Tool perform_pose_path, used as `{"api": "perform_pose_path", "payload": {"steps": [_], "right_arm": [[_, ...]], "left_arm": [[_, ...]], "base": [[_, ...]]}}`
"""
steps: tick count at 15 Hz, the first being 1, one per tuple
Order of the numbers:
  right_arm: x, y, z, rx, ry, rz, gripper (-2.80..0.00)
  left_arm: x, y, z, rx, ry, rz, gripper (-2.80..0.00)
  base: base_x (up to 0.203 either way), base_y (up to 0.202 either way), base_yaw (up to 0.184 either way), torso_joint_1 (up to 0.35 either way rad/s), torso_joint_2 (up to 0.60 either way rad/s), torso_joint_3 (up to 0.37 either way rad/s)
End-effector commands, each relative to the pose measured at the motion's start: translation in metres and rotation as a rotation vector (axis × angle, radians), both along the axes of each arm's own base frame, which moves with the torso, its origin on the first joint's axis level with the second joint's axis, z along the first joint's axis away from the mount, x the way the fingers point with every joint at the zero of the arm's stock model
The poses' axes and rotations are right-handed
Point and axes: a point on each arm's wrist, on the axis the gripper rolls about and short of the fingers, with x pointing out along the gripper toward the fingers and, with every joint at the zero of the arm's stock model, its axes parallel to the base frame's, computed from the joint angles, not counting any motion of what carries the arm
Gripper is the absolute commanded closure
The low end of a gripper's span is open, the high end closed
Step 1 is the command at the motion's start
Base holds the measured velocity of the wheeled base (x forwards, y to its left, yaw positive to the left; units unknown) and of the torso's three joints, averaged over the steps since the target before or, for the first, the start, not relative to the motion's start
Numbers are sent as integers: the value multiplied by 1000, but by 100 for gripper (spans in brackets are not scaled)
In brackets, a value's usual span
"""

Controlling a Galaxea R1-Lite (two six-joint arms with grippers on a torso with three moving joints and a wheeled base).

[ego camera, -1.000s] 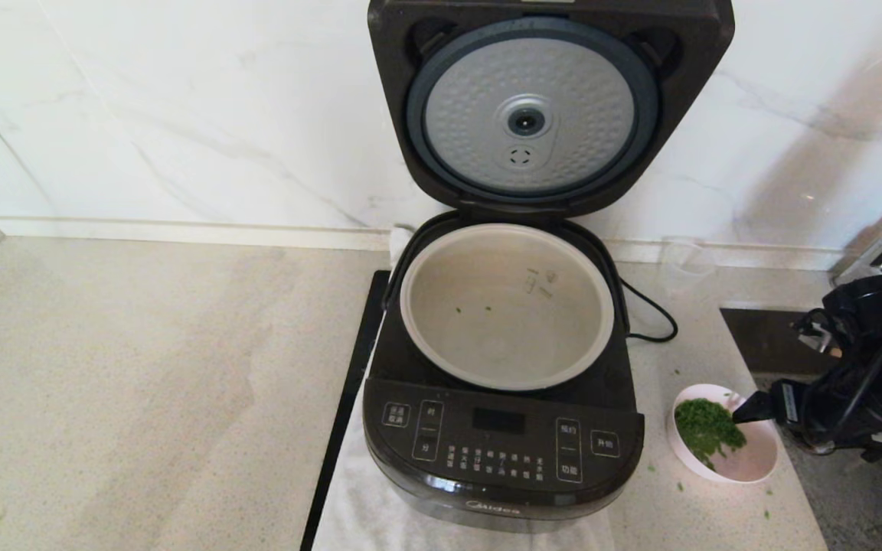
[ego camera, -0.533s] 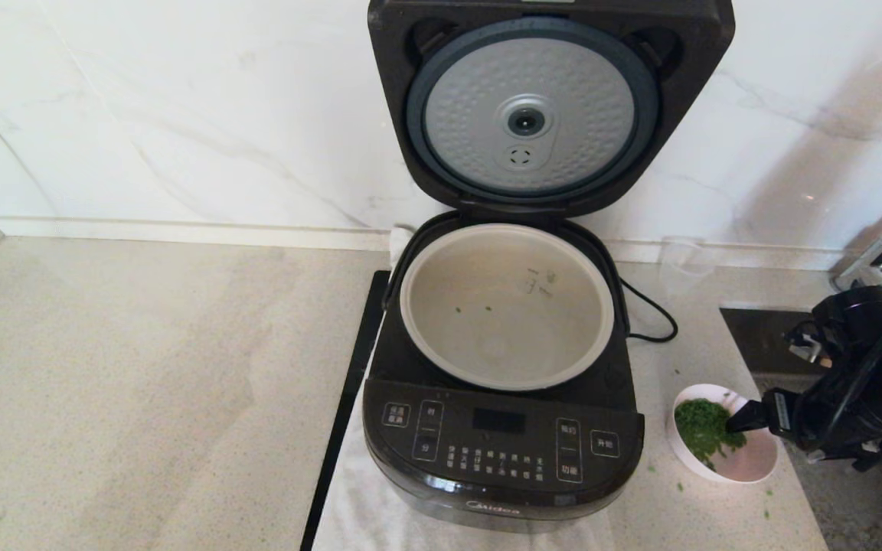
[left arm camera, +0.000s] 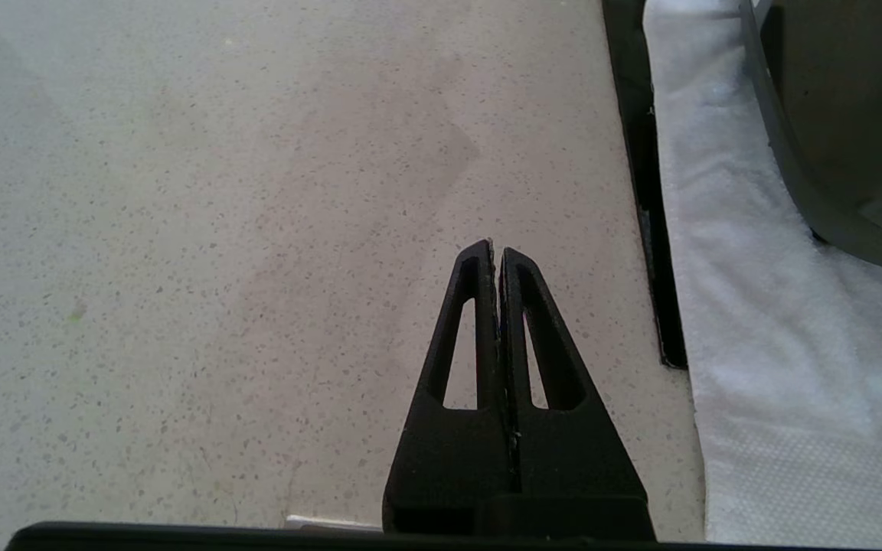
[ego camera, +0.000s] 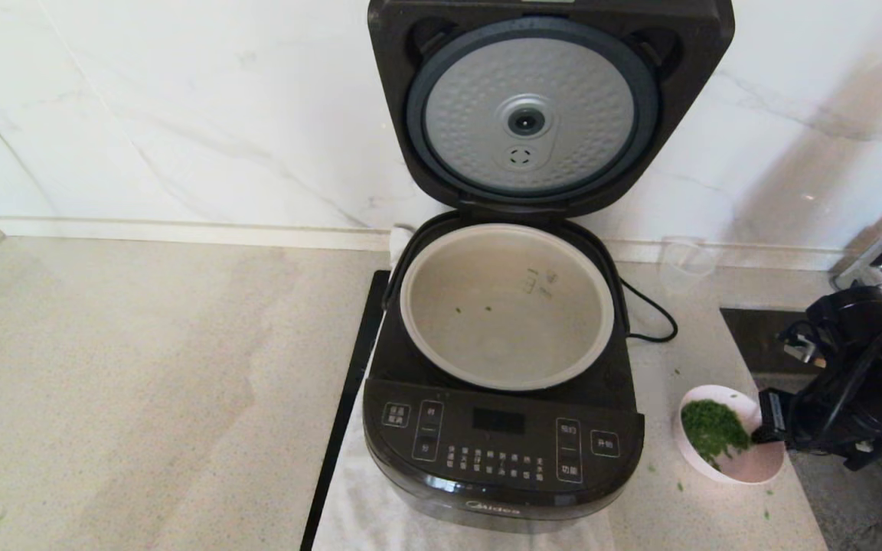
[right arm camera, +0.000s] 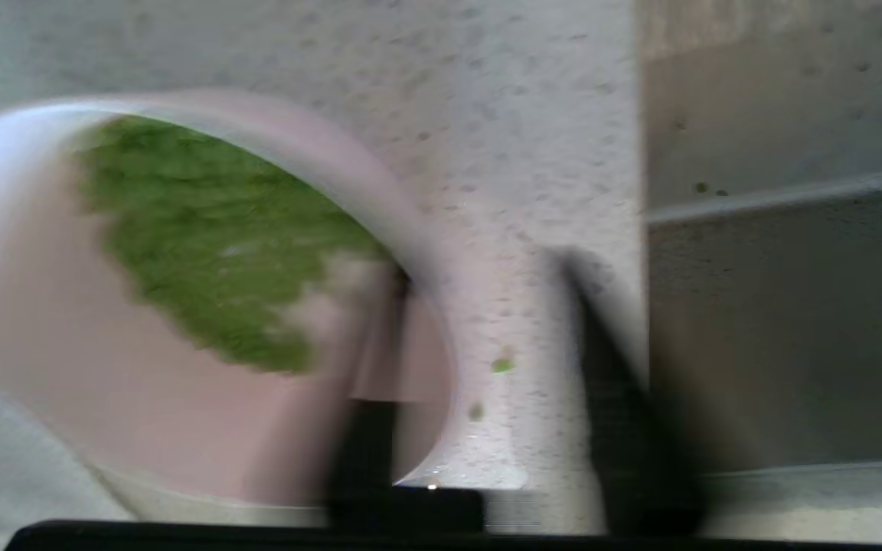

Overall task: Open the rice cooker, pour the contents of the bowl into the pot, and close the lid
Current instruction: Fill a bowl with water from the tap

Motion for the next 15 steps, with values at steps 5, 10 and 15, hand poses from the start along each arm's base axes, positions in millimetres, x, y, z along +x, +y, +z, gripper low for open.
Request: {"api": "perform_pose_path", "payload": {"steps": [5, 10, 15], "right_arm": [[-2, 5, -1, 29, 3, 10, 0], [-4, -6, 17, 34, -53, -50, 0], [-19, -42, 31, 118, -75, -165, 0]], "left_arm": [[0, 0, 0, 0, 0, 0, 0], [0, 0, 0, 0, 0, 0, 0], [0, 0, 0, 0, 0, 0, 0]], "base": [[0, 0, 0, 0, 0, 0], [0, 0, 0, 0, 0, 0], [0, 0, 0, 0, 0, 0]]}}
